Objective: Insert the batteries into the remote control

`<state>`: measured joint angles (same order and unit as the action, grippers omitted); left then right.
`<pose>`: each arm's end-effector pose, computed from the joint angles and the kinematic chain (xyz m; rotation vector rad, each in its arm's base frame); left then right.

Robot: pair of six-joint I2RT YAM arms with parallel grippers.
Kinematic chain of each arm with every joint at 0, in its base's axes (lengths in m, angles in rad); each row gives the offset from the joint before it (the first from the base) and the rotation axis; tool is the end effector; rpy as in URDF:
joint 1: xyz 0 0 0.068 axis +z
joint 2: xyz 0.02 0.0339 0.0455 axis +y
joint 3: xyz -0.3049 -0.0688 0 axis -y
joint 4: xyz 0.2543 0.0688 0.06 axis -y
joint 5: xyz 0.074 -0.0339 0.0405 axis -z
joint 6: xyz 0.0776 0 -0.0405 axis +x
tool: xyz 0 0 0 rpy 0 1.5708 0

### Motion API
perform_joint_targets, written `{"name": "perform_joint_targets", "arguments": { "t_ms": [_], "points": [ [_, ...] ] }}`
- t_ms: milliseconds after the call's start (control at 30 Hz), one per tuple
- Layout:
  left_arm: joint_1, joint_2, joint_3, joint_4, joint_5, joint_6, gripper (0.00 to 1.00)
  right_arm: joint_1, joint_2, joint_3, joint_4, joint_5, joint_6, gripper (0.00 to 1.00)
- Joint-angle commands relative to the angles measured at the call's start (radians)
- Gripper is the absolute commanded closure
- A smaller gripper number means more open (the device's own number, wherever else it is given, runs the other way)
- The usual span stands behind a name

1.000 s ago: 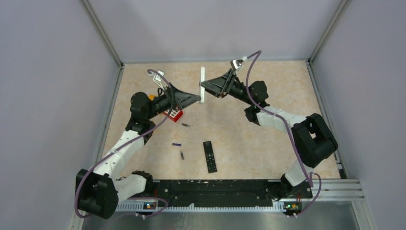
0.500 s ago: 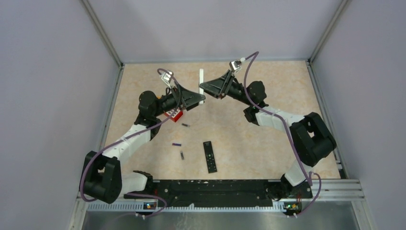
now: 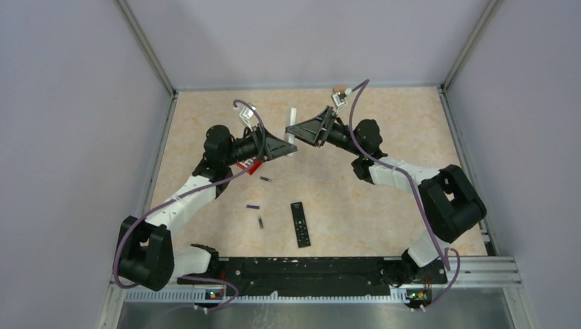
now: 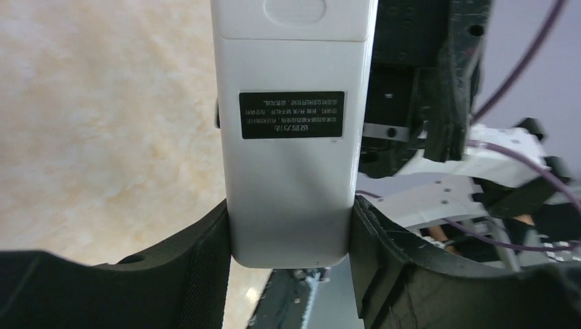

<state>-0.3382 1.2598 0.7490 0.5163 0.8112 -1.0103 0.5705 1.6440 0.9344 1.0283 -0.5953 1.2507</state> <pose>0.2693 -0.1544 0.3325 0.1316 1.8365 -1.6282 0.3179 0.2557 0.3407 -0.0968 1.5814 1.8676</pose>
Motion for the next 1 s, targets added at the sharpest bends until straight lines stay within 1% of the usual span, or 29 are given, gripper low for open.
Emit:
{"name": "perform_joint_targets", "arguments": {
  "t_ms": [0,100,167,233,267,400,500,567,600,733,767,967],
  "points": [
    [-0.004,-0.071,0.088,-0.308,-0.134,0.367,1.0,-0.023,-0.141,-0.031,-0.16,0.035,-0.176,0.09],
    [-0.022,-0.088,0.13,-0.441,-0.222,0.527,1.0,-0.031,-0.22,0.008,-0.44,0.089,-0.318,0.05],
    [-0.065,-0.091,0.181,-0.564,-0.31,0.665,1.0,-0.03,-0.249,0.061,-0.651,0.146,-0.392,0.04],
    [-0.103,-0.079,0.217,-0.638,-0.361,0.752,1.0,-0.03,-0.259,0.103,-0.782,0.195,-0.429,0.04],
    [-0.118,-0.072,0.229,-0.653,-0.38,0.772,1.0,-0.03,-0.26,0.118,-0.82,0.218,-0.437,0.04],
    [-0.17,-0.053,0.245,-0.683,-0.437,0.842,1.0,-0.031,-0.24,0.167,-0.897,0.229,-0.465,0.05],
    [-0.226,-0.055,0.23,-0.669,-0.462,0.911,1.0,-0.031,-0.211,0.197,-0.949,0.214,-0.479,0.13],
    [-0.26,-0.057,0.223,-0.668,-0.5,0.944,1.0,-0.031,-0.192,0.22,-0.985,0.183,-0.492,0.2],
    [-0.268,-0.056,0.22,-0.67,-0.511,0.956,1.0,-0.031,-0.187,0.233,-1.013,0.177,-0.502,0.23],
    [-0.28,-0.057,0.213,-0.701,-0.525,1.0,1.0,-0.032,-0.2,0.259,-1.135,0.171,-0.579,0.23],
    [-0.283,-0.058,0.21,-0.709,-0.519,1.041,1.0,-0.032,-0.21,0.262,-1.168,0.17,-0.61,0.23],
    [-0.315,-0.063,0.175,-0.731,-0.526,1.127,1.0,-0.05,-0.285,0.239,-1.315,0.133,-0.721,0.2]
  ]
}}
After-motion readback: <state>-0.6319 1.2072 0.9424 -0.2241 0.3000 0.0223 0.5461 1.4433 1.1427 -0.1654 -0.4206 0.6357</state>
